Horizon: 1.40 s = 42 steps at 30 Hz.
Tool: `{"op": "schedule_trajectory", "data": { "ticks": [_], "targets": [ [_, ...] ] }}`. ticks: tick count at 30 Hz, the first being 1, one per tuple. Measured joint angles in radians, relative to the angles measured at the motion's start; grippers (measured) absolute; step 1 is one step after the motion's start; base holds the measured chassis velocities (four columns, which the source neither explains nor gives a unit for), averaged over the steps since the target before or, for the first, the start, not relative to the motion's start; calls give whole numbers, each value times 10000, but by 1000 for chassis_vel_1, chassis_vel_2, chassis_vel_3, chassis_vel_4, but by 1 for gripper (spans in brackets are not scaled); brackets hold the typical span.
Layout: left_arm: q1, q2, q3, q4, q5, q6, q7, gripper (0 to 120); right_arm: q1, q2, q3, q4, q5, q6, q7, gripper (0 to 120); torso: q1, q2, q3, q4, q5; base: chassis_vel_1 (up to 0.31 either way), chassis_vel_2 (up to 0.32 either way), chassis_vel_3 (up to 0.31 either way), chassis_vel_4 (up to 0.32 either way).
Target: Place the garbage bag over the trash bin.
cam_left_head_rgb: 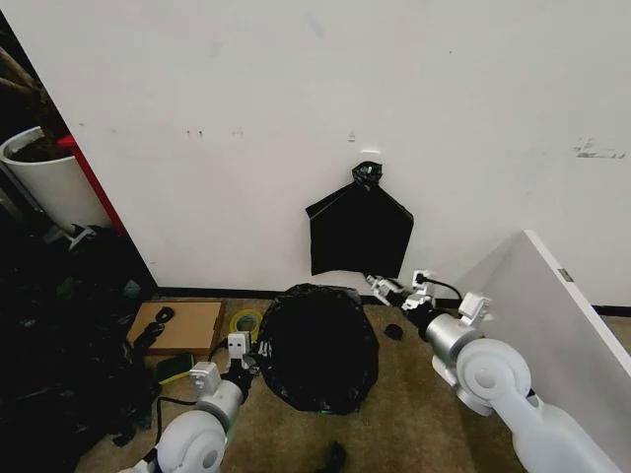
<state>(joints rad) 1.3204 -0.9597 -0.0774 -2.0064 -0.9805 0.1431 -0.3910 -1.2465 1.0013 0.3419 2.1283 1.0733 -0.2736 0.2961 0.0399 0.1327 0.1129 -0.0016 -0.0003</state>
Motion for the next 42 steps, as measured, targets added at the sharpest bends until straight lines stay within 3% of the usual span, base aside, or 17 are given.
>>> {"op": "schedule_trajectory", "data": {
  "ticks": [3, 7, 10, 18, 30, 42],
  "targets": [
    [-273, -252, -48, -266, -1432, 822, -827, 0, -790, 207, 838, 563, -708, 136, 107, 96, 0, 0, 0, -4, -1, 0, 0, 0, 0],
    [-621, -402, 42, -216, -1959, 1310, -1220, 0, -1458, 380, 1307, 1202, -1021, 171, 158, 100, 0, 0, -1, -3, -2, 0, 0, 0, 0],
    [-1061, -664, 190, 50, -2567, 1889, -1971, 0, -2059, 623, 1373, 1709, -1637, 209, 150, 100, 0, 0, -1, -1, -3, 0, 0, 0, 0],
    [-2068, -1341, 806, 860, -2931, 3224, -3854, 0, -3421, 1408, 1766, 2361, -2426, 273, -37, 100, 0, 0, 0, -1, 0, 0, 0, 0, 0],
    [-2710, -1893, 880, 2065, -3127, 3166, -4030, 0, -4131, 1645, 1970, 2584, -2521, 331, -109, 100, 0, 0, 0, 0, -1, 0, 0, 0, 0],
    [-2626, -1753, 700, 1875, -2980, 3266, -4069, 44, -4025, 1683, 1709, 2617, -2658, 325, -71, 100, 0, 0, 0, 0, -2, 0, 0, 0, 0]
  ]
}}
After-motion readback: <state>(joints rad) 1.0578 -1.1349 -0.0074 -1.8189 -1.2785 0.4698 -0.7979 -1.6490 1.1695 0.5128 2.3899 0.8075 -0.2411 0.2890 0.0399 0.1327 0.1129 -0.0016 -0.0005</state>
